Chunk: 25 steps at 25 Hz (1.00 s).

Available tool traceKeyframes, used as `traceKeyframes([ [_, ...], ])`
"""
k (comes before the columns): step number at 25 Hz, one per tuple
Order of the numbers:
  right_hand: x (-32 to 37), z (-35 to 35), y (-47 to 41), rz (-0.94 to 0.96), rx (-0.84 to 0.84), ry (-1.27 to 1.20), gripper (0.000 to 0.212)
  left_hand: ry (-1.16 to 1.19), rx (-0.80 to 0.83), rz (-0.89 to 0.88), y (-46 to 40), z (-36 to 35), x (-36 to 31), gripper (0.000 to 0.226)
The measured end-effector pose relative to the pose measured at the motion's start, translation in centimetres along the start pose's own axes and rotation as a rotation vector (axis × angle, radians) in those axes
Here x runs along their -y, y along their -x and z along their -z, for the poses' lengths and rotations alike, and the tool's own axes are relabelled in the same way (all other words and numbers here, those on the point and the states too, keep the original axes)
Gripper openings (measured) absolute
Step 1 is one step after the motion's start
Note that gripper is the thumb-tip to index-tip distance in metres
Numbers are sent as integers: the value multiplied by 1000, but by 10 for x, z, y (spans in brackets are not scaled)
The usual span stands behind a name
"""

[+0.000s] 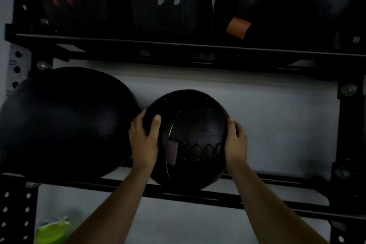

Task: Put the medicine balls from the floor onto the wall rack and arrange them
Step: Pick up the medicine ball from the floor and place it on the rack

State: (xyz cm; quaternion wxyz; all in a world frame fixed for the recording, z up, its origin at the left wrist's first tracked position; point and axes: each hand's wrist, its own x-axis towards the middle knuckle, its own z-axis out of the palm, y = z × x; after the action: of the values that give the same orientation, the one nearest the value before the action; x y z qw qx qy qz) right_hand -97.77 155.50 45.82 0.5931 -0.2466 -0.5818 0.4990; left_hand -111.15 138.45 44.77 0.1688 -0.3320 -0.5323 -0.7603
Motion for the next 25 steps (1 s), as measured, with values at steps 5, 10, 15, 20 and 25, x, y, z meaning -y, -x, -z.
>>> traceKeyframes([
  [5,-5,7,-7,75,54,30,72,-54,-79,-32,2,-7,5,82],
  [10,6,19,-2,72,140,147,73,-135,4,22,3,2,-5,56],
  [15,30,44,0,43,292,344,68,-240,71,95,6,13,-28,54],
  [20,48,75,3,73,386,461,65,-356,138,114,21,26,-52,54],
  [25,63,125,12,135,356,526,35,-472,193,140,53,38,-71,50],
])
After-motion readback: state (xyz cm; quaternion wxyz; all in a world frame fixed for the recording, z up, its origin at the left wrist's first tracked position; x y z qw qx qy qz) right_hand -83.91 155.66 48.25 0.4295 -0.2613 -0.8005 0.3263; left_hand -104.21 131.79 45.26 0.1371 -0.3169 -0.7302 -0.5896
